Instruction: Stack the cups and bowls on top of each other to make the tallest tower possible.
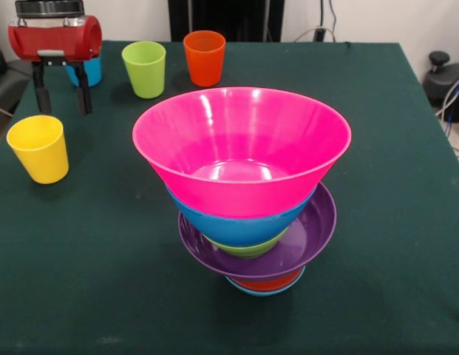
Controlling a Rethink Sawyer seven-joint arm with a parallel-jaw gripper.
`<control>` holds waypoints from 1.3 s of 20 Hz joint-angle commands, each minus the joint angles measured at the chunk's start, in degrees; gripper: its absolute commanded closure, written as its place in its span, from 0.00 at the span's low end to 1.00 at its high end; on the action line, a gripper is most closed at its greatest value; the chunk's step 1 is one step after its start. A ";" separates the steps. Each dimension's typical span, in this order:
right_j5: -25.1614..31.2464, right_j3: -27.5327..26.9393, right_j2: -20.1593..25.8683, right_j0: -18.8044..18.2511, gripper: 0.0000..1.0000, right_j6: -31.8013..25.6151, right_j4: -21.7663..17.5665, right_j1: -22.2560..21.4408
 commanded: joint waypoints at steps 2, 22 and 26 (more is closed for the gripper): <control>4.85 2.56 2.43 0.23 0.00 -4.54 -6.56 3.25; 5.65 -4.05 4.25 0.39 0.00 -6.37 -9.47 6.72; 5.37 -3.74 3.96 0.51 0.00 -5.49 -9.14 6.70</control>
